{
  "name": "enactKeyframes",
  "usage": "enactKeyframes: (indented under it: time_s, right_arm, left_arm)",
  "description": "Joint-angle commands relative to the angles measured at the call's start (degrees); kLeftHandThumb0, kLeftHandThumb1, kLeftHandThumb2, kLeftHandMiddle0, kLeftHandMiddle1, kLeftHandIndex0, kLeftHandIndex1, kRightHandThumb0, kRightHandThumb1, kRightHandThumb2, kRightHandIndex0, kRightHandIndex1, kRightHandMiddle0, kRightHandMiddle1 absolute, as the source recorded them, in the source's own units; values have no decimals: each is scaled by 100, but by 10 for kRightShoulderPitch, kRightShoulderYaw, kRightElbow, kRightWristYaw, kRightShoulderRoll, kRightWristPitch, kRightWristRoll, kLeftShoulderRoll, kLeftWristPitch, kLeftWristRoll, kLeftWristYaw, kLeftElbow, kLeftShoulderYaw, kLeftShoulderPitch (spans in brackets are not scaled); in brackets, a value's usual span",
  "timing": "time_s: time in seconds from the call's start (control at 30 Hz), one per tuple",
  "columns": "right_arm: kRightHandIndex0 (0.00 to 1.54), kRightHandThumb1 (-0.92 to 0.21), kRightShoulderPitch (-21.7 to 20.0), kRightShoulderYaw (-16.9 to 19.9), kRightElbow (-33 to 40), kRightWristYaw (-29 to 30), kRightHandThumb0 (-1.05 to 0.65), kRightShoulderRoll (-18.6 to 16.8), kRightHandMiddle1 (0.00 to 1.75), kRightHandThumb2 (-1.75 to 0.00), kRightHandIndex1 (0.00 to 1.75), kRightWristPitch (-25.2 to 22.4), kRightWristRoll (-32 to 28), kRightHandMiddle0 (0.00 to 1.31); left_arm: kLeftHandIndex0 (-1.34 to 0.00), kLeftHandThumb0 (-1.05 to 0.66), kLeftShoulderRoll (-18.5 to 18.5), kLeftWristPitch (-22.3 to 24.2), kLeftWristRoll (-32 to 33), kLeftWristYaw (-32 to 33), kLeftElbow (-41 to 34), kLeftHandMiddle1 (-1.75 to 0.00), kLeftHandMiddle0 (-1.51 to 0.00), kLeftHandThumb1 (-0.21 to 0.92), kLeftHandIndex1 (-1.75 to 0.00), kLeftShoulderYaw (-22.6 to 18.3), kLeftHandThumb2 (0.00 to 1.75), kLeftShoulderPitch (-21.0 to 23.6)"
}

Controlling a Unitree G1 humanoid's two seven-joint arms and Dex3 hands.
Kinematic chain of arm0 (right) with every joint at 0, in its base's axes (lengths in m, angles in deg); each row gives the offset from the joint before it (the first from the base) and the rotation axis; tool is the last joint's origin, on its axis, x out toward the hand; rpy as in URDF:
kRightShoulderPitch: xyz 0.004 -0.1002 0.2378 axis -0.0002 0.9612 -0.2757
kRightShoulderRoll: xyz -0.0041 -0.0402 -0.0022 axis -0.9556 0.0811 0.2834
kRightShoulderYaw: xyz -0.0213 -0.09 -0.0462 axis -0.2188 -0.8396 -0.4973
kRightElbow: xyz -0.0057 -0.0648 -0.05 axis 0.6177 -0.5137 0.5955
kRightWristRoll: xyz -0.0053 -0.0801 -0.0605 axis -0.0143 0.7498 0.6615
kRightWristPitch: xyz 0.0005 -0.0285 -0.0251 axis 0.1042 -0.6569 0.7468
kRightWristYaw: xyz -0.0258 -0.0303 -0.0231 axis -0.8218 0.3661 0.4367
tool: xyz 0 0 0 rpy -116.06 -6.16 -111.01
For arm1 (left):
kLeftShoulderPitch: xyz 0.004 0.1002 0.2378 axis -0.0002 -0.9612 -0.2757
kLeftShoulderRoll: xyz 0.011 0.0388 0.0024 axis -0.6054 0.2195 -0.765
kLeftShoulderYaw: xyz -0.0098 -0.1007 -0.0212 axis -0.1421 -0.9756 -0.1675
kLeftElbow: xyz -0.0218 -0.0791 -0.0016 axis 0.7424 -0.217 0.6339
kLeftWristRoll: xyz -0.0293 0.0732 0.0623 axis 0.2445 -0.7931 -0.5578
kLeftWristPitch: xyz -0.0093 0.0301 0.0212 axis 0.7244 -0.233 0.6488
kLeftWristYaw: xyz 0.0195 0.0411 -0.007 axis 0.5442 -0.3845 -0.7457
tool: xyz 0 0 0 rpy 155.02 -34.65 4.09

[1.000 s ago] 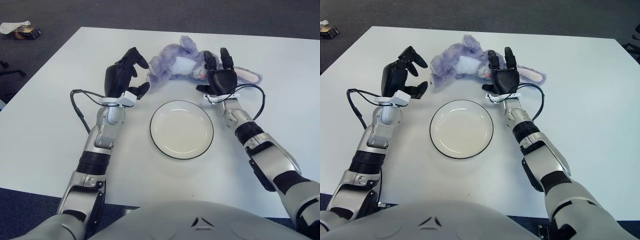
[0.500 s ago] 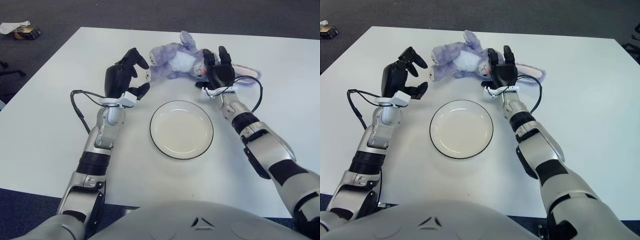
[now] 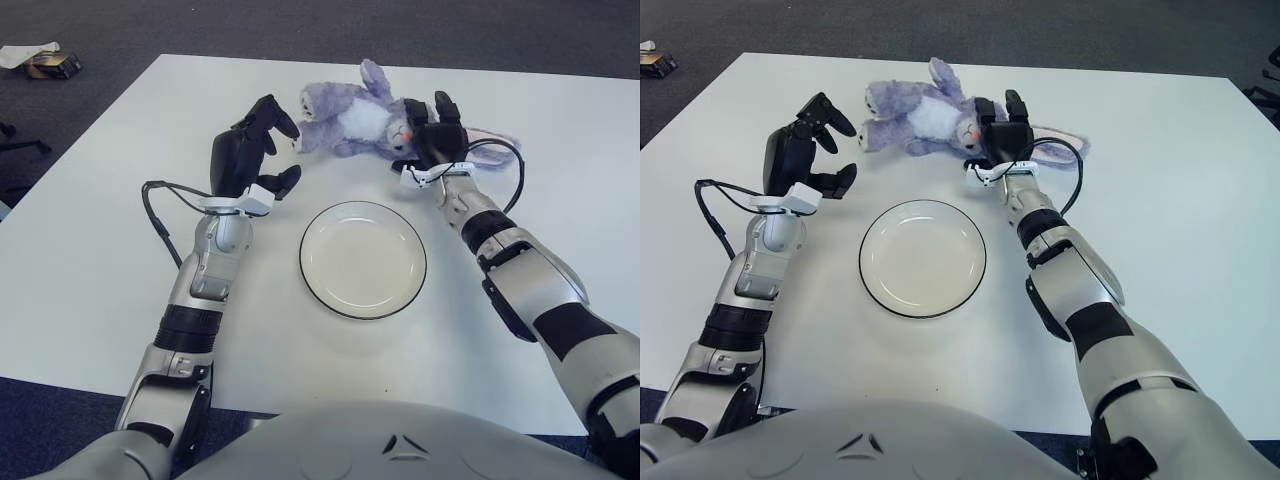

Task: Put the doll into the plate.

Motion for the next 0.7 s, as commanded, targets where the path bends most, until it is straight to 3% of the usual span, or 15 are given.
enactKeyframes:
  time_s: [0.0,0.27,0.67]
  right_arm:
    - [1,-56,-1,-9,-15,-22,-68,-8,76,-80,32,1,-6,0]
    - [0,-53,-8,-11,-23,-49,-64,-10,100,-85,76,13,-15,0]
    - [0,-51,-20,-13,-36,-84,-60,-15,114,-92,112,37,-32,0]
  left_arm:
    - [-52,-2,-3,1,-3,4,-3,-175,-82,9,-174,0,159,-6]
    - [-47,-2,-3,-2,-3,3,-4,-175,-77,15,-175,1,153,-8]
    - [-49,-2,-2,1,0,1,-7,-175,-80,12,-174,0,156,-12]
